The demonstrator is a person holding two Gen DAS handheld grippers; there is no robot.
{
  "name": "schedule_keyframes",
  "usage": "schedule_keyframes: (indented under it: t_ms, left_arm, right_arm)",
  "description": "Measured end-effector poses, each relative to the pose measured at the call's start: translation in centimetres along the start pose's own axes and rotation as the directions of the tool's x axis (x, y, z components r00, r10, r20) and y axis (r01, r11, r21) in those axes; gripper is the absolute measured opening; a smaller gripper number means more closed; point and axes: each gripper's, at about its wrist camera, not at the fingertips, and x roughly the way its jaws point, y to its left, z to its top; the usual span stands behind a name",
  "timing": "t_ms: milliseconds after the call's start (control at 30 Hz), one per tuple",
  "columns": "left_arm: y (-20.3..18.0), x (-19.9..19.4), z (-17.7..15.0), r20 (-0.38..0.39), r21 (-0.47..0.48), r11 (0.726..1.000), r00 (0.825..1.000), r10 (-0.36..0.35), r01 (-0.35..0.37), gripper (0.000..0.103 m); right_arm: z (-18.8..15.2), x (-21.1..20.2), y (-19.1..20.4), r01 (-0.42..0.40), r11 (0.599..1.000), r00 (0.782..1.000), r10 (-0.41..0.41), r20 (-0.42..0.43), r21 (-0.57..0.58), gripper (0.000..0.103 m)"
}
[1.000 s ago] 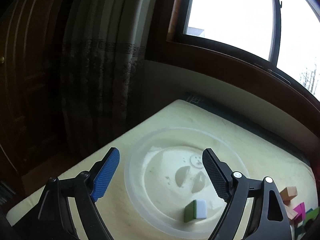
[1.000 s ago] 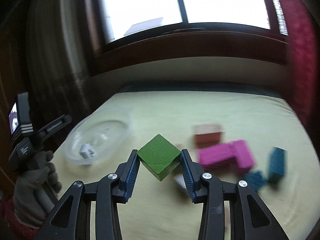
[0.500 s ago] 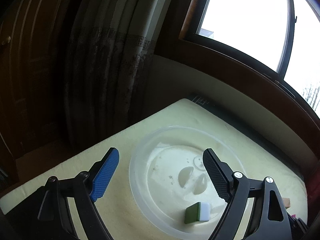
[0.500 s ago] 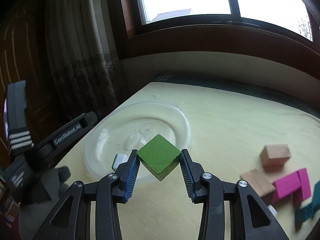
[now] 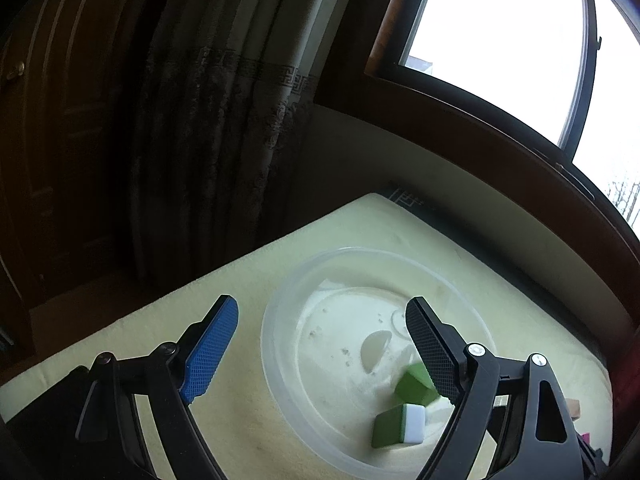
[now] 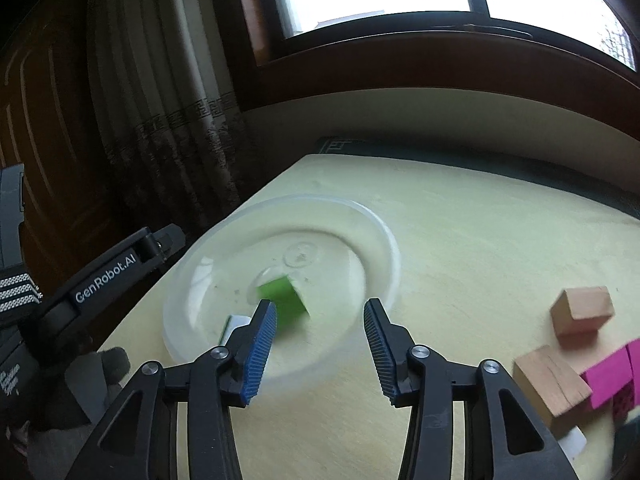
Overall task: Organize rigid objects
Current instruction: 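Carry the green cube with the right gripper into the clear container and release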
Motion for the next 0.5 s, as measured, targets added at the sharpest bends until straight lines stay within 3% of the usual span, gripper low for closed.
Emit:
schedule_keyframes:
  t_ms: [333,500]
  left_arm:
    - [-1.9,-0.3,-0.8,-0.002,0.061,0.998,0.999,-0.034,0.034,0.087]
    - [-4.3,-0.7,-1.7,-0.022,0.149,0.981,0.992,-0.121,0.122,0.087]
  right_arm:
    - [-3.1,-2.9,-2.1,0.043,0.998,0.999,-0.043,0.010,0.055,0.049]
    - [-3.9,-4.5,-2.8,0.074,0.994,0.997,-0.076,0.029,0.074,0.053]
